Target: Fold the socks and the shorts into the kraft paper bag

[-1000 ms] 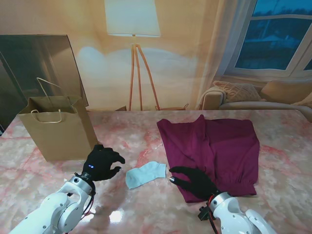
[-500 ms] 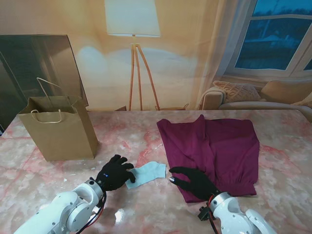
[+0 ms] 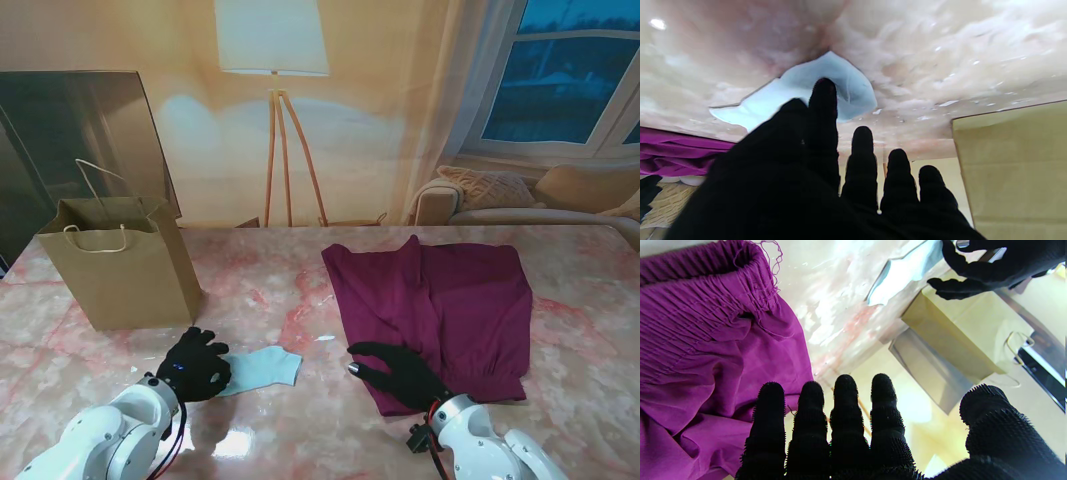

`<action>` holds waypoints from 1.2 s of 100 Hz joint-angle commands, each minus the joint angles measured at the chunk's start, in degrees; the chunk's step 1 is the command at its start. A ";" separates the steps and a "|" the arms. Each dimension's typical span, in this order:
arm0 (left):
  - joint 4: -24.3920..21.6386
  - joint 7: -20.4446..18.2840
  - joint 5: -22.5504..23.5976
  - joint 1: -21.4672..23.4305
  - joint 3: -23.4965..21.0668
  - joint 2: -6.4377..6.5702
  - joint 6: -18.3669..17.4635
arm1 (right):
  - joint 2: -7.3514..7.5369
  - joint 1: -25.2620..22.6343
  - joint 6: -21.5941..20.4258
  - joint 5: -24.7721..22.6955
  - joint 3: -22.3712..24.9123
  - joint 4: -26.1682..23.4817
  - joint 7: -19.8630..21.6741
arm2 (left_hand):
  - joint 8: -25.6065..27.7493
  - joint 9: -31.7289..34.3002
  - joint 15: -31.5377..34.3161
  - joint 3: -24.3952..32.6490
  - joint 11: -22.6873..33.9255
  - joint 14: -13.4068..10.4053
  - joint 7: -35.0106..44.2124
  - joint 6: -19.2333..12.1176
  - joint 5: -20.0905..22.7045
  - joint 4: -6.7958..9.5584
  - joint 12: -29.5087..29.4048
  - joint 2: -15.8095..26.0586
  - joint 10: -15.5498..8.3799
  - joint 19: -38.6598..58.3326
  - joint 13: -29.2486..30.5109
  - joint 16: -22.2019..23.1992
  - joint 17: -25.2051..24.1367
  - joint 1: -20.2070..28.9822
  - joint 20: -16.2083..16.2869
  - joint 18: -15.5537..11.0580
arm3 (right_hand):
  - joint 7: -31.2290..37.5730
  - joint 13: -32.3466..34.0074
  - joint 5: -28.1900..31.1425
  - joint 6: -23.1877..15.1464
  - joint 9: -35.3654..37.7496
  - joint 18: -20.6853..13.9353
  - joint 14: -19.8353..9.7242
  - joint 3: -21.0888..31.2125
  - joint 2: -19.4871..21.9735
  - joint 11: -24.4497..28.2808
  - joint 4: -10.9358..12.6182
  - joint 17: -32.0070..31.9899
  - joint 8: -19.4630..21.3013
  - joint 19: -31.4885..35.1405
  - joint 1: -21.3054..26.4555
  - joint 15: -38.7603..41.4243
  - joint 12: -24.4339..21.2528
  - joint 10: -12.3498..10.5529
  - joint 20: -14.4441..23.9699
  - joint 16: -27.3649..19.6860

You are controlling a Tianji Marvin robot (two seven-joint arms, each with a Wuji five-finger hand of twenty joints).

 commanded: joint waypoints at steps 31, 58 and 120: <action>4.40 26.06 3.98 -0.79 2.22 -0.64 -1.19 | 0.02 -0.55 -0.09 -0.49 -0.17 -0.45 -0.07 | -2.72 13.88 3.82 0.86 2.30 2.35 12.71 -6.55 2.53 -0.50 0.58 -10.12 1.50 15.95 15.71 2.70 4.23 0.12 11.01 7.49 | 0.40 1.06 0.46 -1.49 0.71 -0.48 0.49 -1.15 1.66 0.97 1.58 -0.01 0.42 1.91 1.82 1.09 0.71 0.17 1.86 1.00; 10.60 29.70 0.26 -8.85 10.06 -1.10 -3.34 | -0.06 -0.74 -0.40 -0.28 0.15 -0.37 -0.36 | -4.85 16.43 5.69 24.22 3.67 1.15 -0.29 -5.75 -5.14 -2.88 0.61 -16.67 -0.38 30.19 18.12 1.25 2.08 2.28 2.39 8.00 | 0.43 1.19 0.62 -1.46 0.75 -0.45 0.46 -1.18 1.61 0.98 1.59 0.04 0.42 1.94 1.86 1.14 0.71 0.25 1.87 1.02; 22.56 28.54 -6.69 -21.81 26.00 -1.88 -4.02 | 0.08 -0.43 -0.15 0.27 -0.16 -0.38 0.58 | -14.25 6.84 5.26 23.23 3.02 0.70 -15.56 0.03 -15.87 -1.53 -1.16 -16.99 -0.46 20.30 7.74 -0.32 -0.43 -2.80 -1.44 4.83 | 0.41 1.13 0.57 -1.41 0.65 -0.38 0.35 -1.25 1.70 0.86 1.58 -0.01 0.42 1.94 1.92 1.10 0.66 0.17 1.87 0.99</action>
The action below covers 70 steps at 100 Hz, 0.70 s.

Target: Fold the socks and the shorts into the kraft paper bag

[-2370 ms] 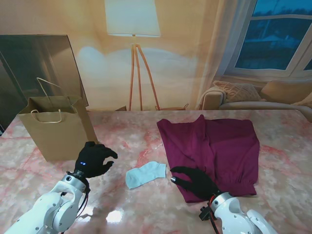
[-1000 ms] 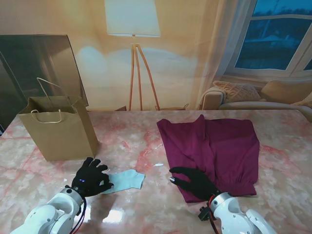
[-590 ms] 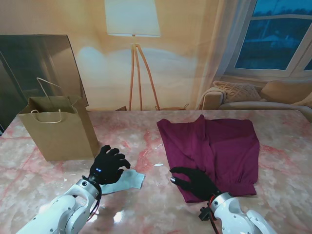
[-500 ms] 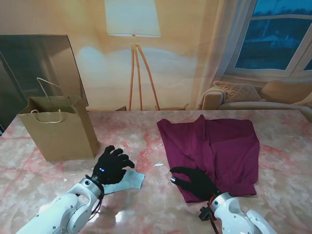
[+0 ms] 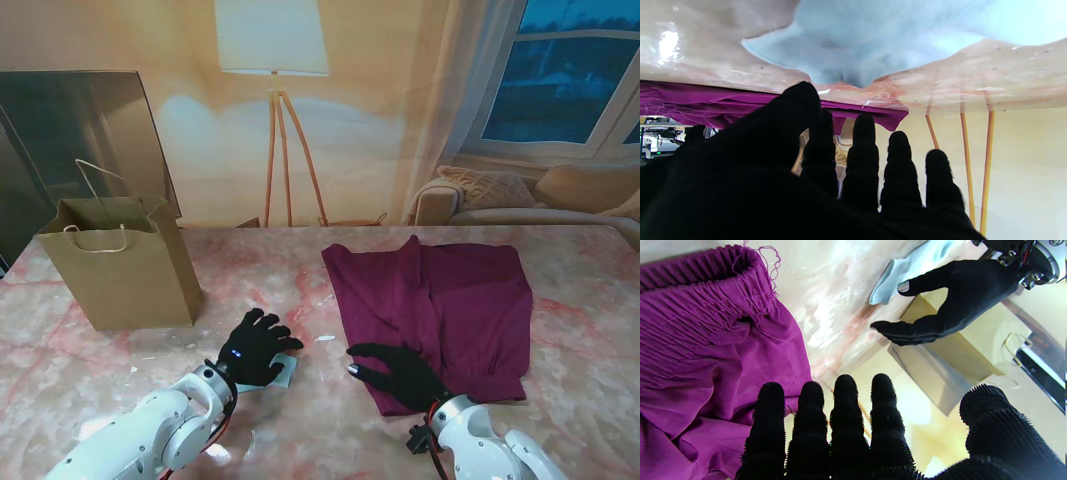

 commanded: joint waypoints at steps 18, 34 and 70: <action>1.46 -2.35 0.98 -3.20 3.63 0.18 0.61 | -0.04 -0.53 -0.04 0.10 0.11 -0.38 -0.24 | -3.01 6.27 1.58 2.20 4.19 -0.66 -2.30 1.99 -2.23 0.43 2.49 -3.66 -3.78 -1.37 2.30 -0.29 -0.33 -0.86 -0.46 0.18 | 0.43 1.10 0.69 -1.53 0.77 -0.24 0.36 -1.25 1.67 0.87 1.59 -0.06 0.42 1.94 1.95 1.08 0.66 0.18 1.87 0.97; 1.65 -4.65 3.24 -4.84 5.67 1.00 1.31 | -0.06 -0.57 -0.12 0.34 0.19 -0.41 -0.21 | -3.63 14.01 7.07 -0.05 11.46 0.15 -1.00 5.16 0.13 -2.71 29.72 -5.18 -5.64 1.94 7.36 6.87 -0.22 3.02 -1.93 0.73 | 0.47 1.14 0.77 -1.71 0.82 -0.27 0.29 -1.31 1.63 0.89 1.57 -0.01 0.44 1.97 1.89 1.09 0.67 0.22 1.89 0.97; 3.27 -4.35 2.52 -5.19 5.82 0.84 2.62 | -0.04 -0.54 -0.26 0.70 0.27 -0.36 0.05 | 18.27 26.53 14.70 -7.41 18.65 1.73 34.96 -12.56 12.78 -3.32 55.94 -6.63 -7.37 16.97 16.01 17.94 2.63 6.52 -2.62 1.81 | 0.69 0.98 1.14 -1.95 0.84 -0.17 0.31 -1.30 1.63 0.81 1.56 -0.04 0.53 2.01 1.88 1.01 0.63 0.09 1.92 0.93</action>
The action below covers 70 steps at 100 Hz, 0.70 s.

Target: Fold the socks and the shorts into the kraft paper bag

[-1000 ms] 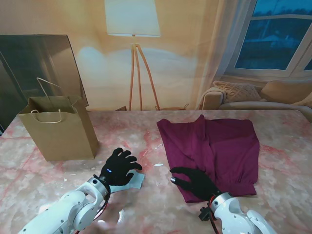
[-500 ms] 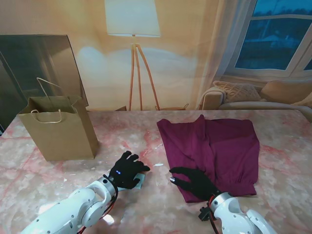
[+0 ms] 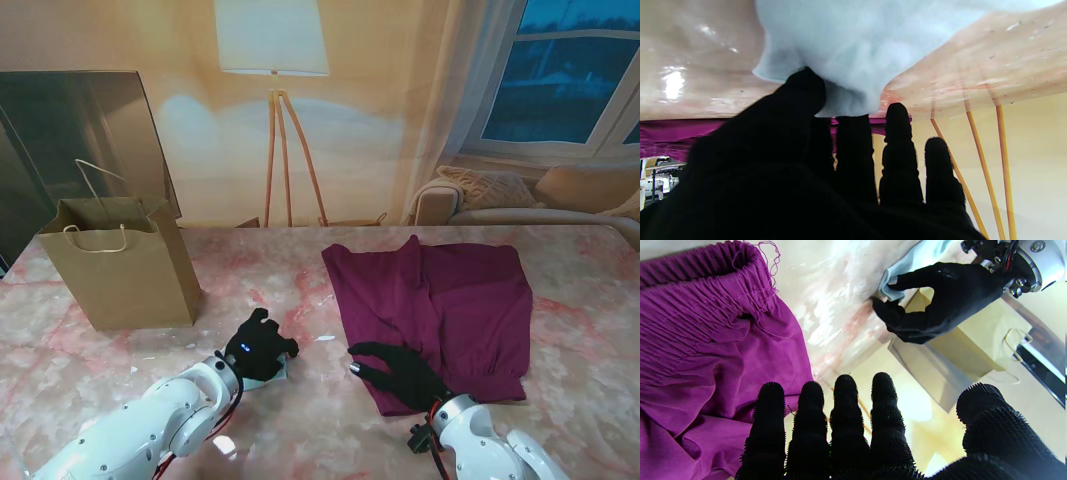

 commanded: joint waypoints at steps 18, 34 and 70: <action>1.38 0.11 0.08 0.53 -0.40 0.30 -0.51 | -0.07 -0.42 -0.25 -0.23 -0.07 -0.21 -0.17 | 11.20 -11.43 -3.98 -4.67 -8.54 0.15 9.15 -7.96 2.87 -2.97 -36.73 2.15 2.75 0.73 -2.20 -5.21 -0.83 0.94 1.06 0.50 | 0.74 1.05 0.38 -1.60 0.84 -0.12 0.43 -1.23 1.53 0.81 1.57 -0.04 0.54 2.02 0.55 1.06 0.63 0.13 1.94 0.94; 0.26 -0.30 1.00 1.10 -1.53 0.46 -0.48 | -0.08 -0.45 -0.30 -0.21 0.01 -0.16 -0.19 | 15.50 5.23 -2.82 -4.86 -11.93 -2.13 8.03 -8.10 0.96 -2.98 -37.97 2.82 1.22 2.15 6.31 -8.60 1.87 1.98 2.21 -0.01 | 0.75 1.07 0.35 -1.47 0.78 -0.19 0.41 -1.21 1.56 0.87 1.57 -0.04 0.54 2.03 0.57 1.08 0.67 0.13 1.95 0.96; 0.42 3.51 -2.20 2.48 -5.11 -0.77 -2.81 | -0.11 -0.93 -0.25 -0.35 0.43 -0.67 -0.40 | 8.86 14.14 0.59 3.44 -14.21 -2.95 12.39 -7.95 3.36 -3.91 -23.49 -2.44 -0.16 4.53 10.85 -5.50 5.56 4.47 1.07 -0.47 | 0.76 1.04 0.43 -1.42 0.85 -0.10 0.39 -1.21 1.53 0.93 1.57 -0.08 0.52 2.03 0.59 1.06 0.69 0.17 1.96 0.97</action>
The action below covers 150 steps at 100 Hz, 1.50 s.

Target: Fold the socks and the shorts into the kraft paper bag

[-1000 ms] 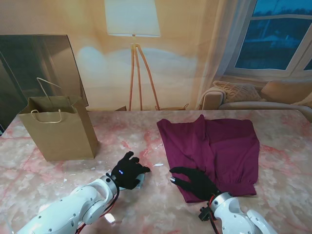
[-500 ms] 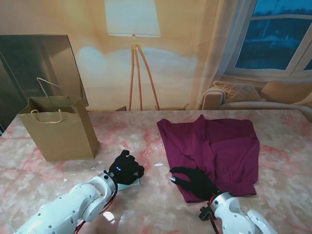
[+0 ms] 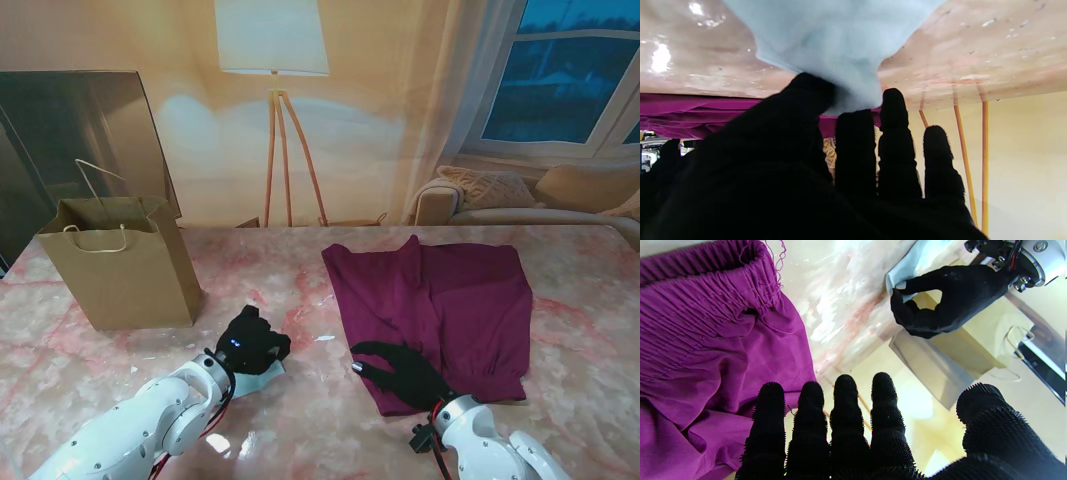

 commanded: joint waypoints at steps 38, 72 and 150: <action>-0.45 5.72 -10.71 2.46 -6.43 -3.67 -4.80 | -0.12 -0.91 -0.03 -0.21 0.20 -0.96 -0.12 | -3.11 -0.21 1.02 3.58 -0.50 -1.07 1.54 -0.71 2.61 -3.68 3.60 -1.99 -2.76 0.01 -1.49 2.30 -1.89 4.60 -0.51 -0.35 | 0.76 1.12 0.43 -1.62 0.87 -0.14 0.43 -1.27 1.60 0.93 1.58 -0.09 0.52 2.00 0.67 1.10 0.69 0.20 1.97 0.99; -1.98 10.39 -12.57 6.16 -11.97 -4.62 -6.86 | -0.12 -1.29 -0.10 -0.26 0.51 -1.38 -0.15 | -4.35 0.94 1.59 3.50 -1.35 -2.04 1.69 -2.77 4.27 -3.79 2.52 -2.20 -4.56 0.00 -0.63 3.05 -2.10 3.19 -0.18 -0.41 | 0.77 1.06 0.42 -1.45 0.81 -0.32 0.42 -1.35 1.65 0.91 1.57 -0.03 0.52 1.99 0.64 1.08 0.68 0.18 1.95 0.98; -10.88 9.91 -8.59 23.89 -26.30 -2.97 -8.78 | -0.02 -1.90 -0.42 -0.70 0.44 -2.05 -0.04 | -5.05 2.99 -1.24 4.34 -3.91 -2.24 1.32 -7.19 7.22 -3.72 -2.26 -3.67 -7.08 -2.49 -2.41 1.85 -3.82 1.35 -0.07 0.77 | 0.80 1.08 0.50 -1.46 0.90 -0.38 0.51 -1.44 1.74 0.93 1.58 -0.06 0.52 1.91 0.77 1.11 0.69 0.22 1.87 0.99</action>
